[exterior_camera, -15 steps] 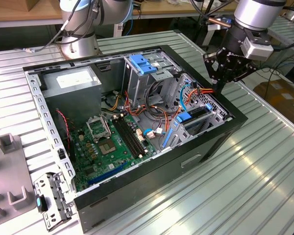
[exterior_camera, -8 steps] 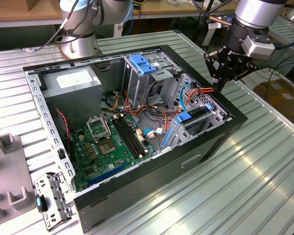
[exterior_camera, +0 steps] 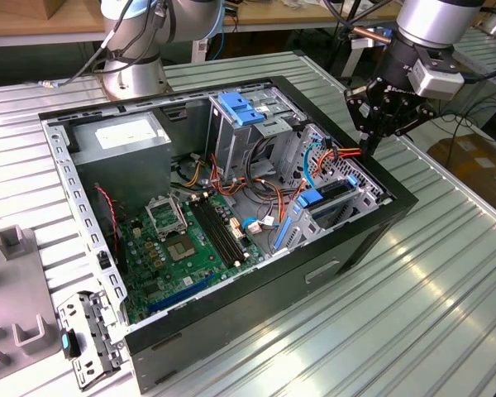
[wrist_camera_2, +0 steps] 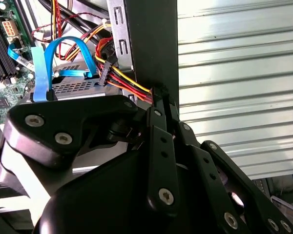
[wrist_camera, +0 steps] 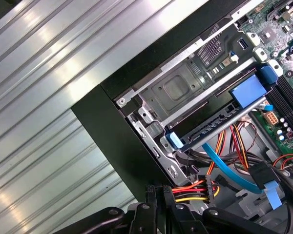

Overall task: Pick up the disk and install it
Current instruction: 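Insert the first disk wire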

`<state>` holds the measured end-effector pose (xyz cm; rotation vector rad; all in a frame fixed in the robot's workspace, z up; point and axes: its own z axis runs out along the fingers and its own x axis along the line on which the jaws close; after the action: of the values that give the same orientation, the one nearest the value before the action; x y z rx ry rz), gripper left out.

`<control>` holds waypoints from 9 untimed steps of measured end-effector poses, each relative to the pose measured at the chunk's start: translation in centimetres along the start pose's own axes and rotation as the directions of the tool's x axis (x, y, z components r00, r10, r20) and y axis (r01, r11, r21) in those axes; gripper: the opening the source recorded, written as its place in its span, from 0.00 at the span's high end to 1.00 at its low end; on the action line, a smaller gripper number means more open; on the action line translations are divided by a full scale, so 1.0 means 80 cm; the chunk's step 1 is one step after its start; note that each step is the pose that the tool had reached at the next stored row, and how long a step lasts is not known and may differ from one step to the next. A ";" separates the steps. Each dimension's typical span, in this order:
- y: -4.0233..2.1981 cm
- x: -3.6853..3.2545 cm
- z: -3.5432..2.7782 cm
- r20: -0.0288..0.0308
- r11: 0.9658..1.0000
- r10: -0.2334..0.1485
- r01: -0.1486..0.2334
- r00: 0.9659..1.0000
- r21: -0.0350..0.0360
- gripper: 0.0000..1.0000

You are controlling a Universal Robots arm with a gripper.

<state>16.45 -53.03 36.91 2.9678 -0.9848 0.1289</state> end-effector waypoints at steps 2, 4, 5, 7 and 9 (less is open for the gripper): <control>0.0000 0.0000 0.0000 0.000 1.000 0.000 0.000 1.000 0.000 0.83; 0.0000 0.0000 0.0000 0.000 1.000 0.001 -0.001 1.000 0.000 0.83; 0.0000 0.0000 0.0000 0.000 1.000 0.001 -0.001 1.000 0.000 0.83; 0.0000 0.0000 0.0000 0.000 1.000 0.010 -0.010 1.000 -0.001 0.83; 0.0000 0.0000 0.0000 0.000 1.000 0.029 -0.029 1.000 -0.002 0.83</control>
<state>16.45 -53.03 36.92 2.9521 -1.0274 0.1286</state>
